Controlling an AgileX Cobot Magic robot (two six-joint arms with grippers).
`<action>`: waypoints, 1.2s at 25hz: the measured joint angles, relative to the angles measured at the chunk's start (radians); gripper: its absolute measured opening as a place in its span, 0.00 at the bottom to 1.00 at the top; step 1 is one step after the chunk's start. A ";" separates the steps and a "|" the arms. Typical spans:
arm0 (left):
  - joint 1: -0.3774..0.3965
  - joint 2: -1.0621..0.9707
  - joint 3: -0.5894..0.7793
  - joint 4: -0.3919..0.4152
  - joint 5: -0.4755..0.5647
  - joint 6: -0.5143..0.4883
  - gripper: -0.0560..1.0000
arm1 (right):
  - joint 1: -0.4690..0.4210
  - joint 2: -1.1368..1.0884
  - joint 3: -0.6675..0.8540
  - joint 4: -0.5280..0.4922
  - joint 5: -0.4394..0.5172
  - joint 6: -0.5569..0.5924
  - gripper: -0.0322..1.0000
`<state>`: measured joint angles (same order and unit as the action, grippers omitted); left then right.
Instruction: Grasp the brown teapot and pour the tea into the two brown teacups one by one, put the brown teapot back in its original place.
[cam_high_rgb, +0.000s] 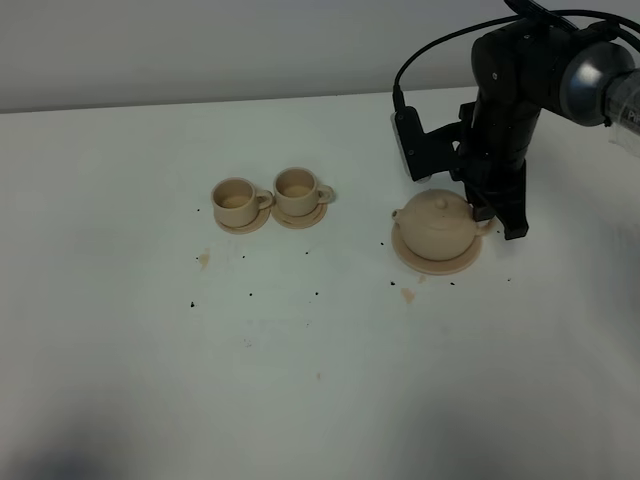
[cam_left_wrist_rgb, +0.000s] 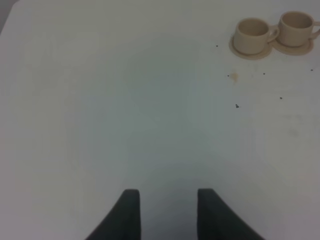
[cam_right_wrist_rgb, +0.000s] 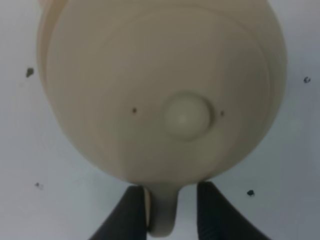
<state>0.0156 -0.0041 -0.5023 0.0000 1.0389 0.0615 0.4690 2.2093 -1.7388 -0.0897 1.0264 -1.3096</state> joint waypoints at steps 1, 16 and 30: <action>0.000 0.000 0.000 0.000 0.000 0.000 0.36 | 0.000 0.000 0.000 -0.001 0.000 0.000 0.25; 0.000 0.000 0.000 0.000 0.000 0.000 0.36 | 0.002 0.010 -0.008 -0.009 0.007 0.002 0.16; 0.000 0.000 0.000 0.000 0.000 0.000 0.36 | 0.002 0.027 -0.063 -0.001 0.065 0.002 0.16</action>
<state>0.0156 -0.0041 -0.5023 0.0000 1.0389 0.0615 0.4714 2.2363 -1.8013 -0.0911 1.0912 -1.3076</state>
